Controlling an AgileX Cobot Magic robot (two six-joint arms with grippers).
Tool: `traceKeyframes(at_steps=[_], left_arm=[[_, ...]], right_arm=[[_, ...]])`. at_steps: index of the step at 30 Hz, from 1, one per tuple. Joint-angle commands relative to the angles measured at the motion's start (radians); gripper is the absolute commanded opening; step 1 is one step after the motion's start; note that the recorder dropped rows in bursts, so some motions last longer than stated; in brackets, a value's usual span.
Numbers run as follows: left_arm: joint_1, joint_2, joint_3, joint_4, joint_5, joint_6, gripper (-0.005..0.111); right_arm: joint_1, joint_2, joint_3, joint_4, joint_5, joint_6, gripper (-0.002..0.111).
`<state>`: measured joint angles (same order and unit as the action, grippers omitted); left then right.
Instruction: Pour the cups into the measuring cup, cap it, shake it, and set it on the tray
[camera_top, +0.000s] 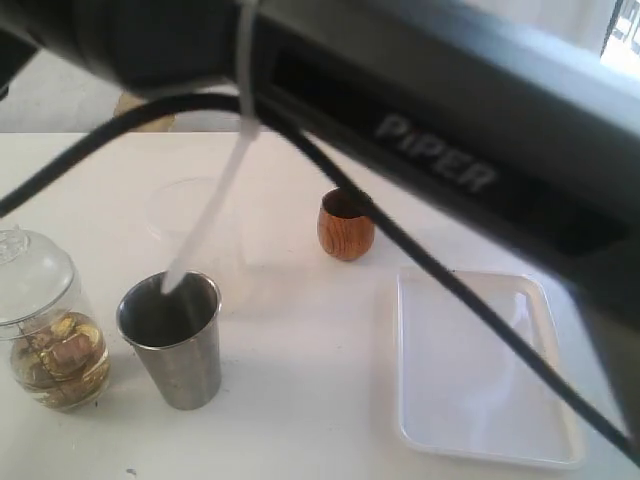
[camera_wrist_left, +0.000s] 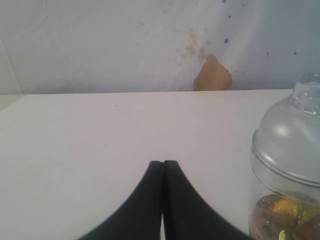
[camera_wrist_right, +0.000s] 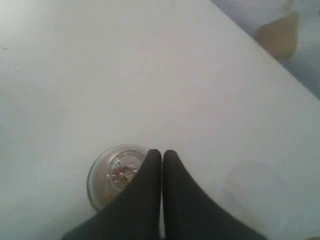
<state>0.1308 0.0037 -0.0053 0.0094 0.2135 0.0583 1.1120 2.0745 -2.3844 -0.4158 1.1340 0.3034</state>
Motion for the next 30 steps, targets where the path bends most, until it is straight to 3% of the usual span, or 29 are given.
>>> traceKeyframes(at_steps=[1,10,17,22,27,30], left_arm=[[-0.004,-0.004,0.005,-0.002,-0.011,0.002,0.0],[-0.004,-0.004,0.005,-0.002,-0.011,0.002,0.0],[-0.004,-0.004,0.005,-0.002,-0.011,0.002,0.0],[-0.004,-0.004,0.005,-0.002,-0.011,0.002,0.0],[-0.004,-0.004,0.005,-0.002,-0.011,0.002,0.0],[-0.004,-0.004,0.005,-0.002,-0.011,0.002,0.0]], right_arm=[[0.078,-0.06,0.001,-0.155,0.068,-0.008,0.0],[0.134,-0.13,0.001,-0.215,0.087,0.014,0.0],[0.132,-0.222,0.023,-0.123,0.087,-0.049,0.0],[0.058,-0.472,0.337,-0.144,0.087,-0.021,0.0],[0.052,-0.721,0.662,-0.257,0.082,0.104,0.0],[0.052,-0.915,0.887,-0.273,-0.077,0.187,0.0]])
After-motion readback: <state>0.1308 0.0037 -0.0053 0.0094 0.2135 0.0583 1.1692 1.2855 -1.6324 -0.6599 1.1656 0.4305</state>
